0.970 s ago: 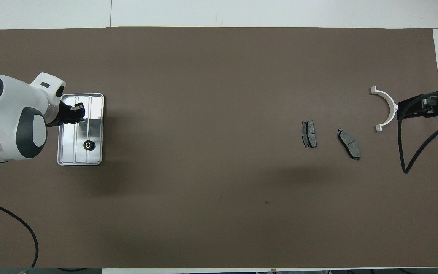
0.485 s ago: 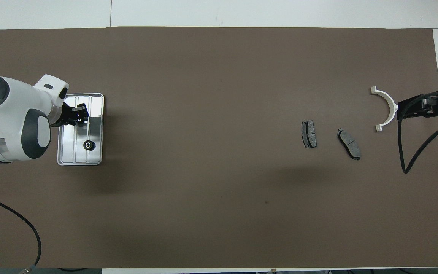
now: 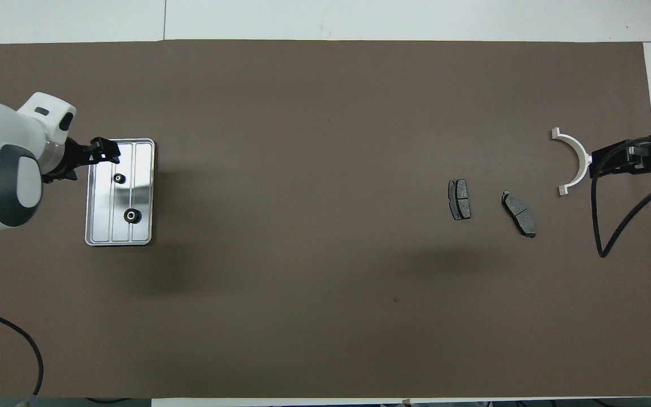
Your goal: Pick bearing gear from pile to tray
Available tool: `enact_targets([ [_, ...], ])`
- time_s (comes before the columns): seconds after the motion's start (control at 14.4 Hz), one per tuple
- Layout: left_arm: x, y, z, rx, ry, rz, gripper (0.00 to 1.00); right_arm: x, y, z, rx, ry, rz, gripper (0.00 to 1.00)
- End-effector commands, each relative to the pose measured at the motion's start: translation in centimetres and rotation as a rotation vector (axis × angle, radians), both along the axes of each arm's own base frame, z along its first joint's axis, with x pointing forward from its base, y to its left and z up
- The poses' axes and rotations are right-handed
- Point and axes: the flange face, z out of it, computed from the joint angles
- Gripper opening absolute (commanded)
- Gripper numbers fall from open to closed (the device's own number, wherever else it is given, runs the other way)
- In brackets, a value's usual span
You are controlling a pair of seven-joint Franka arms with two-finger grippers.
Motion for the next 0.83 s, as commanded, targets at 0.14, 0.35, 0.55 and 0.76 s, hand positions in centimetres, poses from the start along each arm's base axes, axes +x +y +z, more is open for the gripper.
enact_targets([
  [0.14,-4.4,0.2,12.4,-0.008,0.057,-0.015,1.00,-0.7,0.2,0.2,0.020,0.003,-0.005,1.00],
  [0.35,-7.7,-0.2,19.2,-0.015,0.059,-0.025,1.00,-0.7,0.2,0.2,0.020,0.003,-0.005,1.00],
  [0.55,-8.3,-0.6,22.7,-0.018,0.066,-0.056,1.00,-0.7,0.2,0.2,0.020,0.001,-0.005,1.00],
  [0.76,-8.2,-1.6,21.6,-0.016,0.038,-0.186,1.00,-0.7,0.2,0.2,0.020,0.003,-0.005,1.00],
])
